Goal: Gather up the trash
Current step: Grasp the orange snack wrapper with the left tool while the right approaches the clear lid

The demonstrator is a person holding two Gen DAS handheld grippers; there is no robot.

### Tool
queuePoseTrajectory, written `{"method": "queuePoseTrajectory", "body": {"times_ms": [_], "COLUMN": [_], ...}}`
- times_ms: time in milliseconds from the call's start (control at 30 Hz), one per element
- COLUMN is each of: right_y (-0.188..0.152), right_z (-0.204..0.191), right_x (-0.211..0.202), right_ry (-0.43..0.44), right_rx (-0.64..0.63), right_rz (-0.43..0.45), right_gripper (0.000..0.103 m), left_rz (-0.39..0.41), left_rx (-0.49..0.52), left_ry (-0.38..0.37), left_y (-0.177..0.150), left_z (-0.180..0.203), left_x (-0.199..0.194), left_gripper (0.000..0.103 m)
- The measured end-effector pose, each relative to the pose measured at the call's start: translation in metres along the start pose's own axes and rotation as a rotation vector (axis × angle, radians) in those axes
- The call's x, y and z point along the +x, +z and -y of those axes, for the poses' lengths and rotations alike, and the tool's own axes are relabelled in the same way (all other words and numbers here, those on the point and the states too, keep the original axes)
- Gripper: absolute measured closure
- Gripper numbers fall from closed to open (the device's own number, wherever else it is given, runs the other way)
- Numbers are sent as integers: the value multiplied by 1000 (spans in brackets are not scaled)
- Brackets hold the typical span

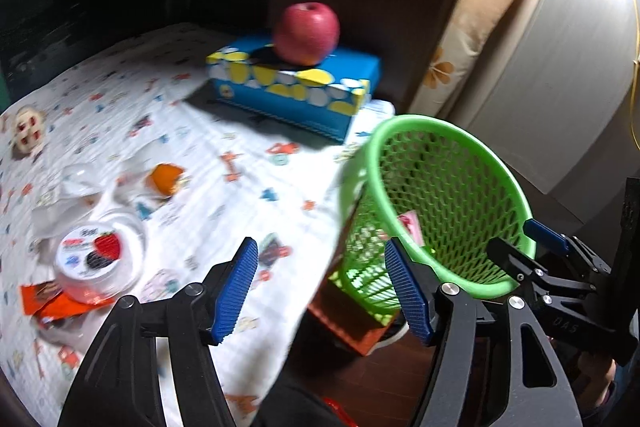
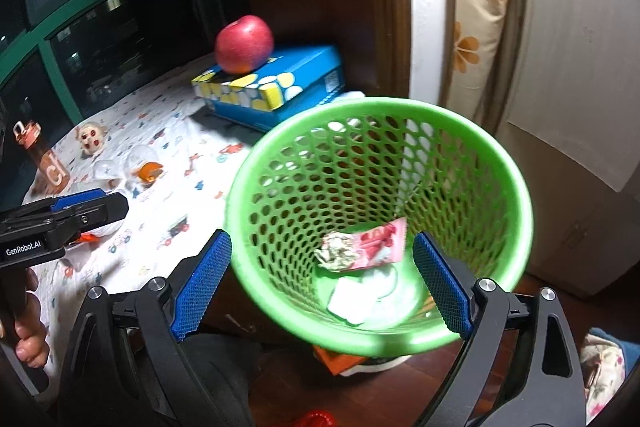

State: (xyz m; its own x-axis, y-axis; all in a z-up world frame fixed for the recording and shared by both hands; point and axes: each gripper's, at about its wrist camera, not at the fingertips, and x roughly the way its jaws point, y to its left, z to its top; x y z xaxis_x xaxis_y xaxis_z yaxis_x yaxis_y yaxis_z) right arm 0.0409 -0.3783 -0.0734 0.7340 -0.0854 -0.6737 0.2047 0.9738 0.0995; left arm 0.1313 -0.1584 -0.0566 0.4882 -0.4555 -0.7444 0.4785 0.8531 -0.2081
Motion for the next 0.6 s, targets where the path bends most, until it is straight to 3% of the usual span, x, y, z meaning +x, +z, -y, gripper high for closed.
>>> {"method": "queuePoseTrajectory", "body": {"times_ms": [300, 467, 600], "right_y": [5, 7, 9], "right_z": [-50, -76, -98], "right_x": [10, 16, 21], "right_ry": [89, 140, 174], "right_rx": [-65, -93, -123], "right_rz": [-10, -20, -27], "right_gripper": [11, 11, 11], "left_rz": [27, 49, 50], "left_rx": [-114, -170, -194], "left_ry": [155, 213, 234], "left_y": [-27, -39, -48], "left_z": [-76, -122, -159], "left_x": [-32, -52, -63], "left_gripper": [37, 37, 31]}}
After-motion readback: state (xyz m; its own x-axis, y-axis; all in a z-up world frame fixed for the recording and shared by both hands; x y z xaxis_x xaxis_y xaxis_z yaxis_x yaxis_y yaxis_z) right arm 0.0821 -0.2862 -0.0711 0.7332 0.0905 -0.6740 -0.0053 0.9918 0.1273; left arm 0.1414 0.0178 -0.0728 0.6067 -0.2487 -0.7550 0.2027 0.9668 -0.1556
